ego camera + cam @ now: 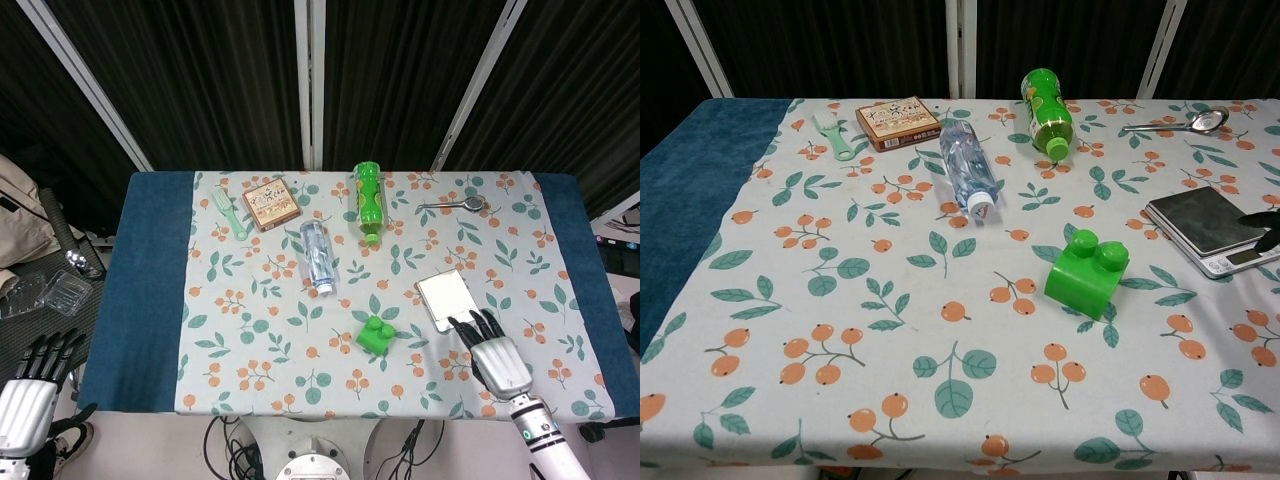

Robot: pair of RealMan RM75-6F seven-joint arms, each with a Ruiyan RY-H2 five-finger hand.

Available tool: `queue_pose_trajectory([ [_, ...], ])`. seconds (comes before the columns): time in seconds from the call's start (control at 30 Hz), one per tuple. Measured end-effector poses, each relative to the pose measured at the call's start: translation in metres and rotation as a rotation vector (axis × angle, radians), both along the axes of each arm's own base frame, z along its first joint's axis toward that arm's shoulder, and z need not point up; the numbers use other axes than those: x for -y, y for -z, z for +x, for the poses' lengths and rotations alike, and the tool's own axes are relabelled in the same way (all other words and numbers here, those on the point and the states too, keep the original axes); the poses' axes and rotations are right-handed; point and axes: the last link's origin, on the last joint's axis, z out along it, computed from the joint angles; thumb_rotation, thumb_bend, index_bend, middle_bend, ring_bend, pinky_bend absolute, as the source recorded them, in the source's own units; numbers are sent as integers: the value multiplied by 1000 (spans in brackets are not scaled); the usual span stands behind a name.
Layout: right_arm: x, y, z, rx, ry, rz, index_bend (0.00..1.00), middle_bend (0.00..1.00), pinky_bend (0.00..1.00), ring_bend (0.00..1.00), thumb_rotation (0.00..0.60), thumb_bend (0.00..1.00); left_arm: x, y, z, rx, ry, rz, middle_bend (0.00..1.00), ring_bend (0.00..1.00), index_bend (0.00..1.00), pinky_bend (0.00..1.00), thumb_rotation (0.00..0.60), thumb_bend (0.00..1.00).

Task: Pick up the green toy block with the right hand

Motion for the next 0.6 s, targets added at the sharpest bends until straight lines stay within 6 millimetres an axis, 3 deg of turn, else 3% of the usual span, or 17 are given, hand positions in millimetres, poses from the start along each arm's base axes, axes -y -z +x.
queue_pose_trajectory([
  [0.6,9,23,12,-17,-15,46,0,217,0,0,600,1000,1,2,-1,1,0,-1,27,0,43,0,600,62],
])
